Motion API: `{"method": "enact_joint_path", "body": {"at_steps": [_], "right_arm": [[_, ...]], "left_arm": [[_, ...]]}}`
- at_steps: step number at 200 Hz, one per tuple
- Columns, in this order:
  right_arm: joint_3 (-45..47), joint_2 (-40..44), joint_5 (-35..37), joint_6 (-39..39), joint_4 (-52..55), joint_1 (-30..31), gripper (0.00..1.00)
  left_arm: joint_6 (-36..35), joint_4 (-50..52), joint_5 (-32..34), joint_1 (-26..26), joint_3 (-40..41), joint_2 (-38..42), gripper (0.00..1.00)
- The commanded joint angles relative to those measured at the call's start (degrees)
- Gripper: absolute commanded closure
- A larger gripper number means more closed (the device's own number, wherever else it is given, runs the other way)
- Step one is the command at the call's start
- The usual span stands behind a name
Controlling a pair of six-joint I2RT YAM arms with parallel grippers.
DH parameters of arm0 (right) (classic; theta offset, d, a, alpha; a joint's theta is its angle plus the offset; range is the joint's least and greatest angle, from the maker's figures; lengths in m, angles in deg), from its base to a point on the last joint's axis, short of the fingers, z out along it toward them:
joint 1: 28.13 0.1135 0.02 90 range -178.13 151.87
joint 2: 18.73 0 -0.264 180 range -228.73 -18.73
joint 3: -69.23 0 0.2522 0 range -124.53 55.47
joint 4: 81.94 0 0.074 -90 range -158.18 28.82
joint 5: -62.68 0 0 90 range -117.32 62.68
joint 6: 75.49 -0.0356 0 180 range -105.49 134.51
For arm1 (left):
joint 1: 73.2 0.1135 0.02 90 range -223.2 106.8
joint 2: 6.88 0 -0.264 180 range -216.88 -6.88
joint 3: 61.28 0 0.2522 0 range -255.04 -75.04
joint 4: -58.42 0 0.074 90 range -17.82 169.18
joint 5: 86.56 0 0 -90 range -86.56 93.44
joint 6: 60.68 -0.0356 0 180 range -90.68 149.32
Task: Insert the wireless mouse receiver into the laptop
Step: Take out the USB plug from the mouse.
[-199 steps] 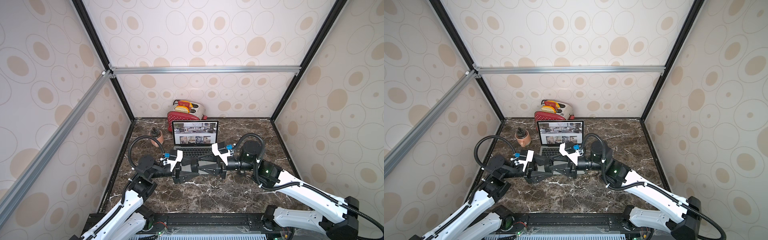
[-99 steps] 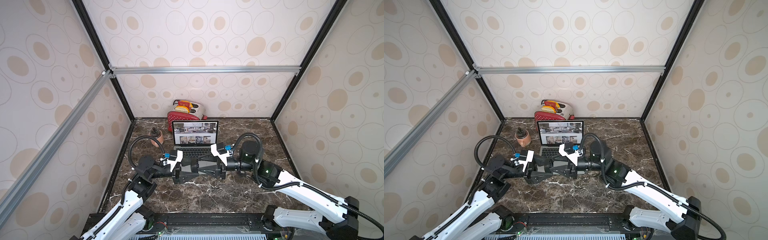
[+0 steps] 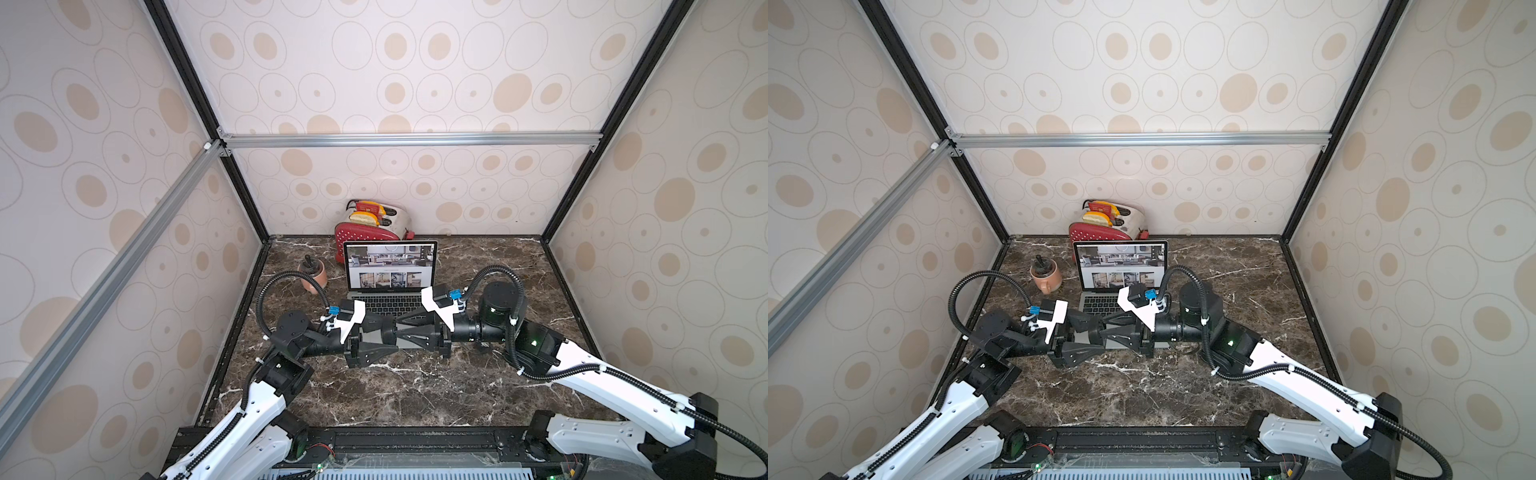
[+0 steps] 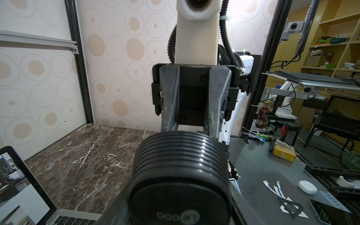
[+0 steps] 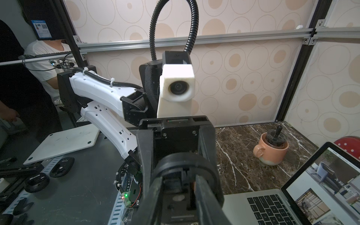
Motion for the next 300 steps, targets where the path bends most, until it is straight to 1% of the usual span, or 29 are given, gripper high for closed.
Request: {"method": "enact_joint_path", "body": {"at_steps": [1, 59, 130, 145, 180, 195, 230, 240, 249, 262, 270, 276, 280, 281, 290, 300], "right_arm": [[-0.6, 0.5, 1.3, -0.1, 0.6, -0.3, 0.71], [-0.3, 1.3, 1.8, -0.6, 1.1, -0.6, 0.73], [-0.2, 1.9, 1.7, -0.9, 1.5, -0.6, 0.73], [-0.2, 1.8, 1.0, -1.1, 1.1, -0.6, 0.68], [-1.2, 0.7, -3.5, -3.1, -0.7, -0.6, 0.5], [-1.8, 0.5, -4.3, -3.7, -0.9, -0.5, 0.44], [-2.5, 1.3, -5.1, -6.2, -2.0, -0.5, 0.36], [-3.0, 1.7, -3.8, -8.0, -1.8, -0.5, 0.35], [-4.2, 2.0, -0.7, -10.2, 0.5, -0.6, 0.35], [-7.5, 2.5, 5.2, -14.1, 8.7, -0.6, 0.39], [-9.6, 2.5, 8.7, -18.4, 14.2, -0.8, 0.43], [-11.1, 2.2, 10.0, -22.2, 17.8, -1.3, 0.46], [-11.8, 2.2, 10.1, -24.0, 19.3, -1.8, 0.47], [-12.1, 2.0, 9.9, -26.1, 20.2, -2.0, 0.48], [-12.9, 1.7, 8.3, -31.3, 22.8, -3.8, 0.49], [-12.8, 1.5, 3.6, -39.2, 24.5, -7.3, 0.52]], "left_arm": [[-1.3, -1.9, -1.0, -0.1, -1.5, 1.3, 1.0], [-1.8, -1.4, -0.7, -0.1, -1.4, 1.7, 1.0], [-2.1, -0.9, -0.5, -0.2, -1.2, 1.6, 1.0], [-2.1, -0.9, -0.4, -0.1, -1.3, 1.4, 1.0], [-2.7, -0.5, 0.1, -0.2, -1.3, 1.3, 1.0], [-2.9, -0.3, 0.4, -0.1, -1.2, 1.3, 1.0], [-3.5, 0.0, 1.2, -0.1, -1.0, 1.6, 1.0], [-3.8, 0.4, 1.5, -0.1, -0.9, 1.6, 1.0], [-4.2, 0.8, 1.6, -0.2, -0.9, 1.7, 1.0], [-5.3, 2.1, 1.9, -0.2, -1.1, 1.8, 1.0], [-6.0, 2.9, 2.2, -0.2, -1.3, 2.0, 1.0], [-6.4, 3.2, 2.5, -0.2, -1.2, 2.2, 1.0], [-6.7, 3.4, 2.7, -0.2, -1.2, 2.3, 1.0], [-6.8, 3.4, 2.7, -0.2, -1.2, 2.4, 1.0], [-7.4, 3.9, 3.4, -0.2, -1.1, 2.7, 1.0], [-8.2, 4.3, 4.0, -0.2, -1.0, 2.9, 1.0]]}}
